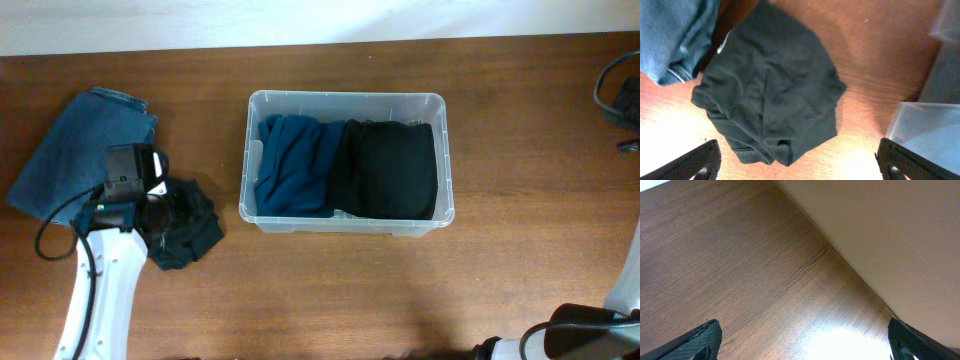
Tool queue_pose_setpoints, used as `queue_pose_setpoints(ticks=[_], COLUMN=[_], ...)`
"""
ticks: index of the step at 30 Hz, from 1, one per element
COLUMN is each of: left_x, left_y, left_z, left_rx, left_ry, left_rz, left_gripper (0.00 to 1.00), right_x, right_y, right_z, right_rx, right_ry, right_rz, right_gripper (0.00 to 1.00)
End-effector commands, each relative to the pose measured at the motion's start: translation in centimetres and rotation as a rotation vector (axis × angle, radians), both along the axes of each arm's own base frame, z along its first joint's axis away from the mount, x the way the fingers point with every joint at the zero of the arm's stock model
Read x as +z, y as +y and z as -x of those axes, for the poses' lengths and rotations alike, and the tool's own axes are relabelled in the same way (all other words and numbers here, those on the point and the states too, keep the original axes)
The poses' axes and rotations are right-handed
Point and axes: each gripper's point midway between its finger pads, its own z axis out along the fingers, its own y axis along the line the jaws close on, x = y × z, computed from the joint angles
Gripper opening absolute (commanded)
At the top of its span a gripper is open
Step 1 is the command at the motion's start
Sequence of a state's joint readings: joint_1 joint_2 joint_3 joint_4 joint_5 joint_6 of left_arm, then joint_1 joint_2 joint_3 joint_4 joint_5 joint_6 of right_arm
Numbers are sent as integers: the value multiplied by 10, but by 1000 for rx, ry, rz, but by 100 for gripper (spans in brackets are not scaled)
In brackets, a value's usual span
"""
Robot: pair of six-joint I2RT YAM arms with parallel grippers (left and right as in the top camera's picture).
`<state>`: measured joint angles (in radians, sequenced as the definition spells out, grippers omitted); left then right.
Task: Pack container
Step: 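Move the left gripper down onto the dark sweater and grasp it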
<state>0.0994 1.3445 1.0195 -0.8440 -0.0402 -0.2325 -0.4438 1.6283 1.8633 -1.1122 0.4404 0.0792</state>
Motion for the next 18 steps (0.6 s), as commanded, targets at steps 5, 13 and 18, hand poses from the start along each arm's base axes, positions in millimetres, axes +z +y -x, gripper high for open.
queue_pose_setpoints(ticks=[5, 13, 18], left_x=[-15, -33, -52], left_y=[20, 39, 45], left_z=[-3, 3, 9], left_rx=[72, 199, 302], left_ry=[44, 85, 80], left_rz=[33, 65, 135], left_gripper=[100, 100, 100], right_x=[2, 2, 2], right_y=[-2, -2, -2], right_z=[1, 1, 1], right_rx=[-20, -20, -20], right_ry=[-10, -10, -10], right_rz=[6, 6, 6], right_gripper=[99, 99, 99])
